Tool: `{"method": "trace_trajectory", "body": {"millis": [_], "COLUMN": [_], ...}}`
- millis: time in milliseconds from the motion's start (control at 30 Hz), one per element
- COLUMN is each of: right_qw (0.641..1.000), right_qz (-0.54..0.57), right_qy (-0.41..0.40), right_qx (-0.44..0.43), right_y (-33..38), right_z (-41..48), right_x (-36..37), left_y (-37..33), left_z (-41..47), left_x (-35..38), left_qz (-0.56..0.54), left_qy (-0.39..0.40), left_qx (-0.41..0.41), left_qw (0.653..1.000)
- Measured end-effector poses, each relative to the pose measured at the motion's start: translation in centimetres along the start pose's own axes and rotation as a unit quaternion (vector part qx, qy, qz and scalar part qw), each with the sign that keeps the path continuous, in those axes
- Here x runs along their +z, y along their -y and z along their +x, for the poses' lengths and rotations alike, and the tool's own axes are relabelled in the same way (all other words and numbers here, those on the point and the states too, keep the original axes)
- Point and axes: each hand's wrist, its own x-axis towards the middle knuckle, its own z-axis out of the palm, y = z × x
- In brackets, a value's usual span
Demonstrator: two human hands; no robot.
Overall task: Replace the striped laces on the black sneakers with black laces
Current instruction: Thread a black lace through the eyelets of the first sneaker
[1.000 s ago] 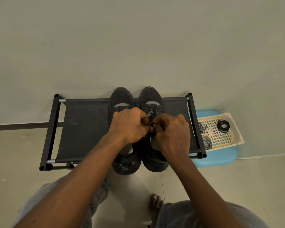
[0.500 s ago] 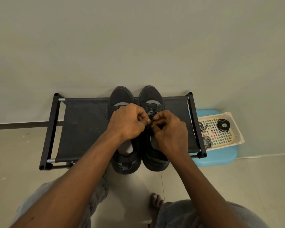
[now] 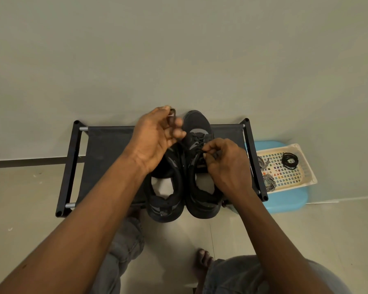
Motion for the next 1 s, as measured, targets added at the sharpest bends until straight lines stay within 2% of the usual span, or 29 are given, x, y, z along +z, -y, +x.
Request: {"method": "trace_trajectory", "body": {"millis": [33, 67, 100, 167, 233, 267, 333, 433, 533, 633, 700, 767, 867, 933, 1000], "right_qw": [1.000, 1.000, 1.000, 0.999, 0.998, 0.997, 0.996, 0.994, 0.991, 0.989, 0.988, 0.988, 0.989, 0.988, 0.987], "right_qz": [-0.003, -0.008, -0.015, -0.034, -0.052, -0.058, -0.066, -0.066, -0.063, -0.053, -0.047, -0.044, -0.038, -0.036, -0.034], "right_qy": [-0.004, -0.007, -0.009, -0.011, -0.007, -0.001, 0.022, 0.055, 0.090, 0.111, 0.113, 0.112, 0.103, 0.109, 0.120], "right_qx": [0.003, 0.007, 0.011, 0.023, 0.036, 0.040, 0.050, 0.065, 0.078, 0.088, 0.095, 0.098, 0.102, 0.105, 0.105], "right_y": [-0.1, -0.1, -0.1, 0.0, 0.1, 0.0, -0.1, -0.5, -0.9, -1.2, -1.3, -1.3, -1.5, -1.5, -1.4], "right_z": [0.0, 0.1, 0.1, 0.2, 0.3, 0.3, 0.4, 0.5, 0.6, 0.7, 0.8, 0.8, 0.9, 1.0, 1.0], "right_x": [0.0, -0.1, -0.1, -0.3, -0.6, -0.8, -0.9, -0.9, -1.1, -1.1, -1.0, -0.9, -0.9, -1.0, -1.1], "left_y": [0.2, 0.4, 0.8, 1.8, 2.9, 3.3, 3.7, 3.7, 3.5, 2.5, 1.3, 0.3, -0.4, -0.5, -0.1], "left_z": [0.3, 0.4, 0.5, 0.4, 0.1, -0.1, -0.3, -0.3, -0.2, 0.0, 0.0, 0.2, 0.6, 0.6, 0.4], "left_x": [-0.2, -0.4, -0.6, -0.8, -0.8, -0.7, -0.5, -0.6, -0.7, -0.3, -0.2, -0.8, -1.9, -1.9, -1.6], "left_qz": [0.022, 0.101, 0.231, 0.487, 0.632, 0.665, 0.683, 0.649, 0.562, 0.345, 0.174, 0.048, -0.040, 0.011, 0.191], "left_qy": [-0.015, -0.030, -0.041, -0.018, 0.037, 0.049, 0.042, 0.025, -0.008, -0.051, -0.060, -0.067, -0.067, -0.069, -0.067], "left_qx": [0.005, 0.023, 0.052, 0.092, 0.066, 0.055, 0.063, 0.083, 0.113, 0.124, 0.129, 0.128, 0.097, 0.071, 0.072], "left_qw": [1.000, 0.994, 0.971, 0.868, 0.772, 0.743, 0.727, 0.756, 0.819, 0.929, 0.974, 0.988, 0.992, 0.995, 0.977]}}
